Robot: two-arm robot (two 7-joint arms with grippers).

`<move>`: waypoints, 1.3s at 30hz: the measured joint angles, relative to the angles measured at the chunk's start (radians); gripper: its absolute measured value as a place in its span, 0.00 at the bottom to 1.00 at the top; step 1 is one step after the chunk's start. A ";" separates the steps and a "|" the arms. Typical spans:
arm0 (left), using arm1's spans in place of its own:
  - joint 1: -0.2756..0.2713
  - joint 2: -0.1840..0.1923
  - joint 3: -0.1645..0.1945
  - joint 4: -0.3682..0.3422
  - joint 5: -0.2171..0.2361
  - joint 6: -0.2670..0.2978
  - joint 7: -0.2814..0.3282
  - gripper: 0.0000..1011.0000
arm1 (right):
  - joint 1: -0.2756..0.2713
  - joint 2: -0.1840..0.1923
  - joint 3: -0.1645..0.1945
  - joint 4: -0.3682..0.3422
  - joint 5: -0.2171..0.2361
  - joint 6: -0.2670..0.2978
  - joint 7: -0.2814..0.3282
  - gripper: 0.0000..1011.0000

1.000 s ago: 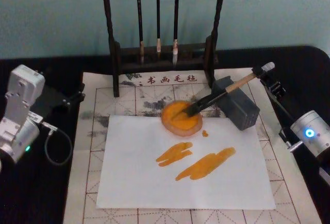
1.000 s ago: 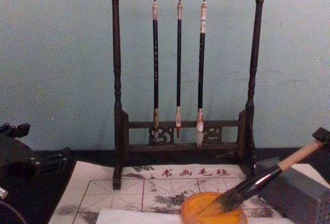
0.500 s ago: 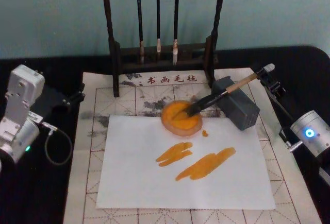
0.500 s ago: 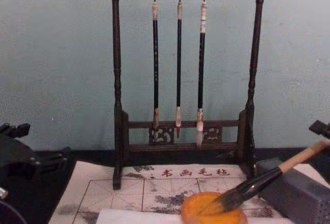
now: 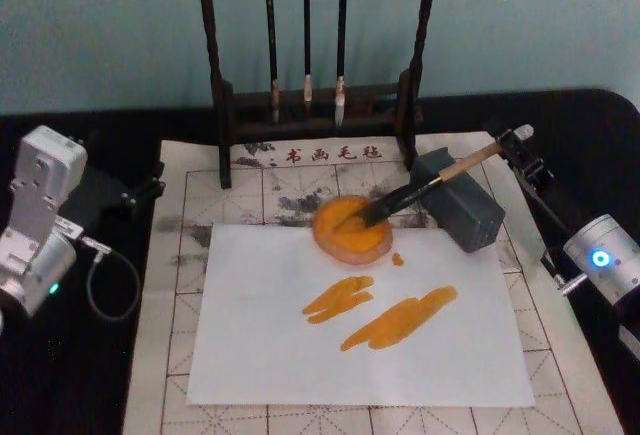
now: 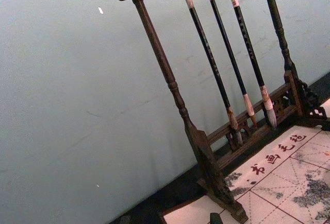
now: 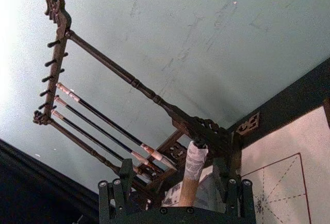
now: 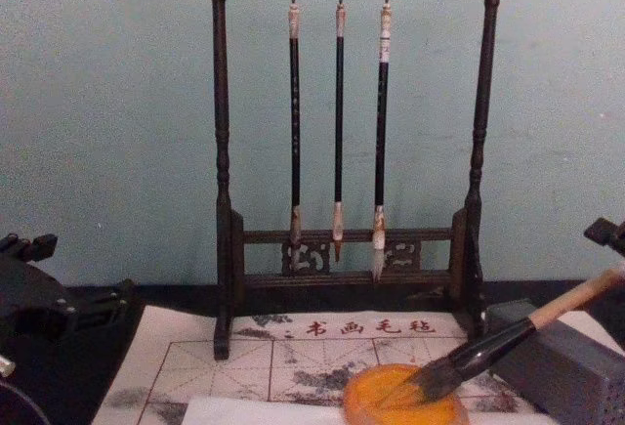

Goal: Pick up the brush from the inkstone, write on the paper, then place the brush back to its original position.

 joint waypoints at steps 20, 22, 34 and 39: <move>0.000 0.000 0.000 0.000 0.000 0.000 0.000 0.99 | -0.009 0.006 0.004 -0.015 -0.002 -0.005 -0.001 0.99; 0.000 0.000 0.000 0.000 0.000 0.000 0.000 0.99 | -0.024 0.016 0.009 -0.039 -0.007 -0.012 -0.005 0.99; 0.000 0.000 0.000 0.000 0.000 0.000 0.000 0.99 | -0.139 0.105 0.023 -0.179 -0.143 -0.132 -0.060 0.99; 0.000 0.000 0.000 0.000 0.000 0.000 0.000 0.99 | -0.186 0.134 0.037 -0.226 -0.223 -0.208 -0.102 0.99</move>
